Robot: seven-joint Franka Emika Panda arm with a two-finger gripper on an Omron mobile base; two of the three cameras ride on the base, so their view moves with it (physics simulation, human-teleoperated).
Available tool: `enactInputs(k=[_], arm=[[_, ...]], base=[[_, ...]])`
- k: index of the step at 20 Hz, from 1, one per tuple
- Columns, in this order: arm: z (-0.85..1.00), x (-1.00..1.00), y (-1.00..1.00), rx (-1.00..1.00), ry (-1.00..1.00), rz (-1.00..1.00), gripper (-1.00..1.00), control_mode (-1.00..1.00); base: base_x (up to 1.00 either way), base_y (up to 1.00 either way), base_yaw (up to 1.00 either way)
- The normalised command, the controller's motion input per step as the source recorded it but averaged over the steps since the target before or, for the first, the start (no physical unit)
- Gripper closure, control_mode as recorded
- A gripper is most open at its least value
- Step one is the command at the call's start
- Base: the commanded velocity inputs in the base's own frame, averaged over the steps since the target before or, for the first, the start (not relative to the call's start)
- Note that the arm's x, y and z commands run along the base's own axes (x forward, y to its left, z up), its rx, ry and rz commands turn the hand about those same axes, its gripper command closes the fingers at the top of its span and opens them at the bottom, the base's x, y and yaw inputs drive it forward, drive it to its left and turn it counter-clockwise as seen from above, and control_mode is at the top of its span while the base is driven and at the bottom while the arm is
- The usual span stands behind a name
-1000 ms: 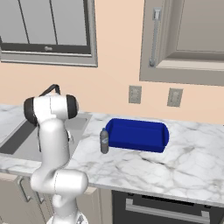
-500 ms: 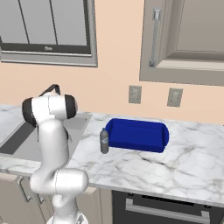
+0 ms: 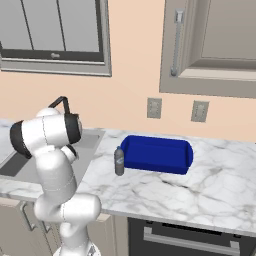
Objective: Pick up all produce items and place them in the sink. Turn on the sink faucet to wash them. Then turn the sink off and put them in the tray.
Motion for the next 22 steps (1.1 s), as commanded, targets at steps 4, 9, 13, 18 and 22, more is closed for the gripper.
enactInputs(k=[4,9,13,18,22], arm=[[0.58,-0.2,-0.09,0.0,-0.14,0.0,-1.0,-1.0],[0.63,-0.08,-0.11,0.0,-0.13,0.0,-1.0,-1.0],[0.78,-0.01,-0.17,0.0,-0.14,0.0,-1.0,-1.0],[0.9,-0.08,-0.19,0.0,-0.12,0.0,-1.0,-1.0],[1.0,-0.08,-0.09,0.0,-0.06,0.0,-1.0,-1.0]], base=[[0.0,0.0,0.0],[0.0,0.0,0.0],[0.0,0.0,0.0],[0.0,0.0,0.0],[0.0,0.0,0.0]])
